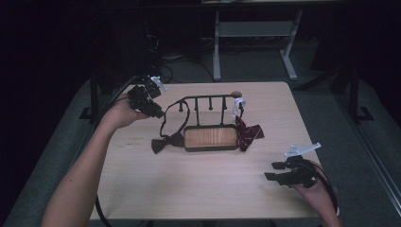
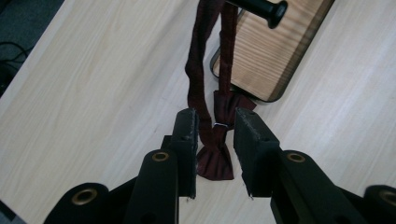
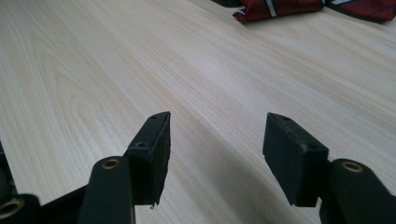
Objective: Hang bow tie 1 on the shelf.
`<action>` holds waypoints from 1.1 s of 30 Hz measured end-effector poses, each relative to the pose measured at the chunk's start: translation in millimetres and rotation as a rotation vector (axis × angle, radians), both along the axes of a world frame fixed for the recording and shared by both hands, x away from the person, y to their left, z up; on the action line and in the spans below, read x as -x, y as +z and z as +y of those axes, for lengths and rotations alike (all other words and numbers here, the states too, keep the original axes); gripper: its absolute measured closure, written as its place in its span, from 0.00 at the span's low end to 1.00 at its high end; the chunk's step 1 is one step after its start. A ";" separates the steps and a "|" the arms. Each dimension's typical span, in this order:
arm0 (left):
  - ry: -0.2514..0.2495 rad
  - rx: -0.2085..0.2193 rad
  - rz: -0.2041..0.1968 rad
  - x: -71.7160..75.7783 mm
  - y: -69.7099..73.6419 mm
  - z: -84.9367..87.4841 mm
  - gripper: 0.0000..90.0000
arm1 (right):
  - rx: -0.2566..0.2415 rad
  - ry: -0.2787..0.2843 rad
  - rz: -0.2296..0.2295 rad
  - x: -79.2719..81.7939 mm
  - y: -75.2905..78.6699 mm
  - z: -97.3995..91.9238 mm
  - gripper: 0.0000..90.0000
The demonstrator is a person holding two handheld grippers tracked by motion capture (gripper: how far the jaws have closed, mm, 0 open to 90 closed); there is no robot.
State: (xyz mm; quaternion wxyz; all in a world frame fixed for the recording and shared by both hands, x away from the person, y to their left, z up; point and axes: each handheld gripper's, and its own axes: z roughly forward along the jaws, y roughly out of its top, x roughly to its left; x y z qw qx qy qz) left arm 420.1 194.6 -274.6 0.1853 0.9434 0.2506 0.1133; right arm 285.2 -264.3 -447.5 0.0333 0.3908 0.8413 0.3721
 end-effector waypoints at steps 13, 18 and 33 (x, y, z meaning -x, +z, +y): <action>-0.010 -0.004 0.010 12.2 -9.1 6.5 0.77 | 0.001 -0.003 -0.006 -0.3 -0.3 -1.5 0.46; -0.012 0.003 0.013 16.2 -12.3 8.7 0.77 | 0.001 -0.004 -0.007 -0.5 -0.5 -1.6 0.46; -0.021 0.007 0.014 29.3 -23.7 16.5 0.76 | -0.002 -0.016 0.001 -0.3 -0.1 -2.6 0.46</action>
